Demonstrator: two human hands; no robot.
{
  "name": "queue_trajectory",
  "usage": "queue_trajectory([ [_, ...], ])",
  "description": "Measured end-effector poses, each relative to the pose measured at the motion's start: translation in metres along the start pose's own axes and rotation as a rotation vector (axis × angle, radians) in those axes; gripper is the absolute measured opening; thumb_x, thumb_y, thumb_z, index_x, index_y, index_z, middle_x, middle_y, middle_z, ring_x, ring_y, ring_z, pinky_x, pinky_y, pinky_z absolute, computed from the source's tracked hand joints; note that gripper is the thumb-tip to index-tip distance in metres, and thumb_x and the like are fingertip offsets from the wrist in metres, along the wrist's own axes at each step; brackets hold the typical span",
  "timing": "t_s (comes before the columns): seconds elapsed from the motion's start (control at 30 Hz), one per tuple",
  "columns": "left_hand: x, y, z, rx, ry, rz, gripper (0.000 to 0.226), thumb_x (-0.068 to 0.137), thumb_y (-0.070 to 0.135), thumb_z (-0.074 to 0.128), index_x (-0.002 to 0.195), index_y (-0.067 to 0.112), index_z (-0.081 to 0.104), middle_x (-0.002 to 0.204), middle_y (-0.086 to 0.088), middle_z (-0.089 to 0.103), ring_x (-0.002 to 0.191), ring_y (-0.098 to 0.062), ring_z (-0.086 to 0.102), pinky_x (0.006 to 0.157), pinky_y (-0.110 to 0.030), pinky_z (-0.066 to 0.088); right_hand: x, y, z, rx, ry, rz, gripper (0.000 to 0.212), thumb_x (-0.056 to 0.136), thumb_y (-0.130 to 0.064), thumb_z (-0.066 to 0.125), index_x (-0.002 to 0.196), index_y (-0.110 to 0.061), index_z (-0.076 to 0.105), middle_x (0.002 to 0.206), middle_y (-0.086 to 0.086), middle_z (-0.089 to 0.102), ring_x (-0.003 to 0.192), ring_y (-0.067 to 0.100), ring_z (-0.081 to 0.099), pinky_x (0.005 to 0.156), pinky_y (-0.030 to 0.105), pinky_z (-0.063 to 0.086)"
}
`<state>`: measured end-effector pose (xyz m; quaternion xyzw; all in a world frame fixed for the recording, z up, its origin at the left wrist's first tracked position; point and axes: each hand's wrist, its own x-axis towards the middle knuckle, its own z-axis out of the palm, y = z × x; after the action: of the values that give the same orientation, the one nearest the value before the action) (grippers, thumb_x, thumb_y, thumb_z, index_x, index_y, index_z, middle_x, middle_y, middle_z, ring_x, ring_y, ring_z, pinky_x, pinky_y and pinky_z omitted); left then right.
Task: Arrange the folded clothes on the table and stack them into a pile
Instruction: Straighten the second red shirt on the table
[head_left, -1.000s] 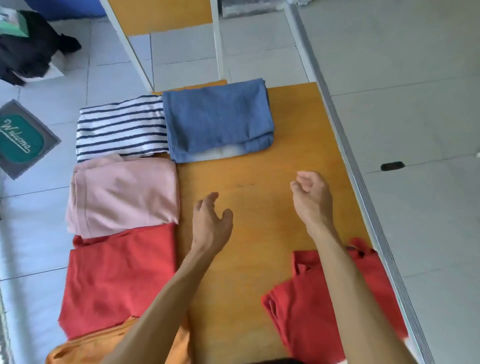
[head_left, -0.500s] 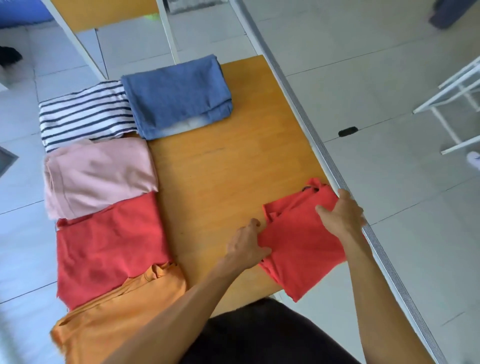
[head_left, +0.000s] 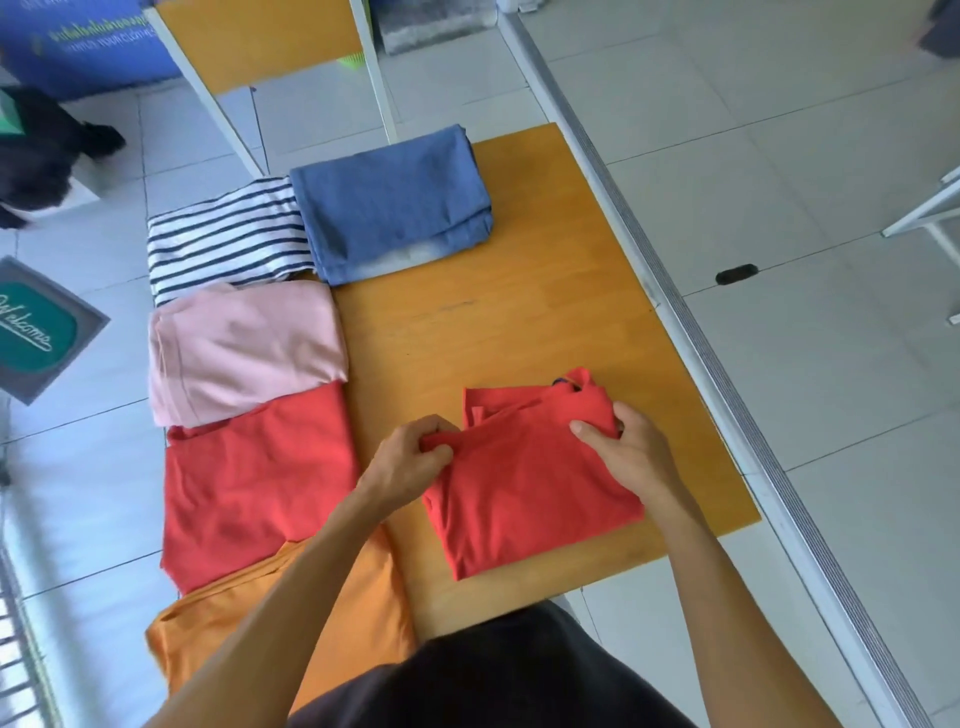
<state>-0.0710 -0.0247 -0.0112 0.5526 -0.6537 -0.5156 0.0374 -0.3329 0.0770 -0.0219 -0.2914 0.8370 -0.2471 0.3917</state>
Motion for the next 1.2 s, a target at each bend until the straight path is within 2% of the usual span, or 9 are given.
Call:
queue_trajectory([
  [0.17, -0.001, -0.009, -0.011, -0.058, 0.005, 0.057, 0.033, 0.068, 0.015, 0.048, 0.087, 0.030, 0.070, 0.065, 0.018, 0.062, 0.058, -0.005, 0.049, 0.057, -0.024, 0.041, 0.015, -0.021, 0.009, -0.273, 0.028, -0.186, 0.085, 0.076, -0.026, 0.084, 0.149, -0.030, 0.041, 0.145, 0.008, 0.043, 0.140, 0.032, 0.035, 0.111, 0.049, 0.038],
  [0.33, 0.002, -0.003, -0.011, -0.067, -0.070, 0.123, 0.041, 0.076, -0.007, 0.042, 0.084, 0.023, 0.069, 0.064, 0.024, 0.062, 0.051, 0.003, 0.046, 0.052, -0.018, 0.036, 0.024, -0.063, 0.007, -0.720, -0.368, -0.256, 0.087, 0.081, 0.003, 0.061, 0.152, -0.042, 0.039, 0.169, 0.009, -0.007, 0.154, 0.031, -0.004, 0.121, 0.051, 0.016],
  [0.5, 0.006, 0.002, -0.018, -0.118, -0.103, 0.117, 0.038, 0.069, 0.008, 0.041, 0.076, 0.032, 0.070, 0.070, 0.001, 0.065, 0.057, -0.011, 0.045, 0.054, -0.025, 0.033, 0.035, -0.079, 0.001, -0.767, -0.327, -0.398, 0.042, 0.080, -0.012, 0.076, 0.115, -0.032, 0.069, 0.164, 0.003, 0.029, 0.149, 0.028, 0.018, 0.114, 0.048, 0.025],
  [0.63, 0.005, 0.015, -0.025, -0.187, -0.108, 0.131, 0.044, 0.079, -0.016, 0.040, 0.075, 0.019, 0.067, 0.083, 0.001, 0.071, 0.055, 0.008, 0.054, 0.053, -0.008, 0.037, 0.021, -0.077, -0.019, -0.647, -0.236, -0.523, 0.021, 0.081, -0.023, 0.081, 0.088, -0.035, 0.065, 0.120, -0.012, 0.068, 0.121, 0.019, 0.056, 0.101, 0.041, 0.043],
  [0.77, 0.016, 0.020, -0.030, -0.242, -0.141, 0.156, 0.040, 0.077, -0.010, 0.043, 0.078, 0.018, 0.071, 0.101, -0.001, 0.075, 0.094, 0.001, 0.068, 0.078, -0.011, 0.047, 0.010, -0.068, -0.027, -0.496, -0.235, -0.519, 0.024, 0.081, -0.016, 0.076, 0.085, -0.033, 0.060, 0.089, -0.020, 0.065, 0.094, 0.012, 0.063, 0.085, 0.034, 0.048],
  [0.9, 0.045, 0.023, -0.023, -0.147, -0.174, 0.126, 0.046, 0.075, 0.005, 0.044, 0.101, 0.031, 0.072, 0.075, 0.006, 0.067, 0.055, -0.013, 0.047, 0.053, -0.025, 0.037, 0.016, -0.050, -0.027, -0.351, -0.211, -0.431, 0.020, 0.082, -0.017, 0.074, 0.096, -0.030, 0.069, 0.091, -0.017, 0.070, 0.092, 0.005, 0.065, 0.081, 0.030, 0.051],
  [1.0, 0.064, 0.032, -0.014, -0.097, -0.216, 0.069, 0.045, 0.083, 0.010, 0.048, 0.115, 0.035, 0.065, 0.084, 0.010, 0.064, 0.063, -0.004, 0.053, 0.059, -0.022, 0.044, 0.028, -0.029, -0.017, -0.391, -0.109, -0.378, 0.013, 0.083, -0.028, 0.076, 0.096, -0.027, 0.075, 0.101, -0.011, 0.073, 0.104, 0.020, 0.066, 0.093, 0.040, 0.051],
  [1.1, 0.075, 0.038, -0.008, -0.014, -0.185, 0.056, 0.052, 0.084, 0.015, 0.061, 0.135, 0.024, 0.054, 0.123, 0.005, 0.060, 0.104, -0.012, 0.059, 0.082, -0.021, 0.047, 0.033, -0.013, -0.010, -0.449, 0.073, -0.280, 0.048, 0.076, -0.050, 0.077, 0.117, -0.025, 0.069, 0.115, -0.001, 0.068, 0.117, 0.030, 0.057, 0.098, 0.047, 0.047],
  [1.2, 0.083, 0.035, -0.002, 0.121, -0.229, 0.069, 0.083, 0.075, 0.032, 0.078, 0.147, 0.024, 0.038, 0.137, -0.001, 0.053, 0.117, -0.021, 0.055, 0.096, -0.032, 0.048, 0.030, -0.012, -0.009, -0.304, 0.162, 0.031, 0.091, 0.072, -0.059, 0.083, 0.141, -0.010, 0.049, 0.132, 0.014, 0.058, 0.124, 0.036, 0.054, 0.098, 0.046, 0.049],
])
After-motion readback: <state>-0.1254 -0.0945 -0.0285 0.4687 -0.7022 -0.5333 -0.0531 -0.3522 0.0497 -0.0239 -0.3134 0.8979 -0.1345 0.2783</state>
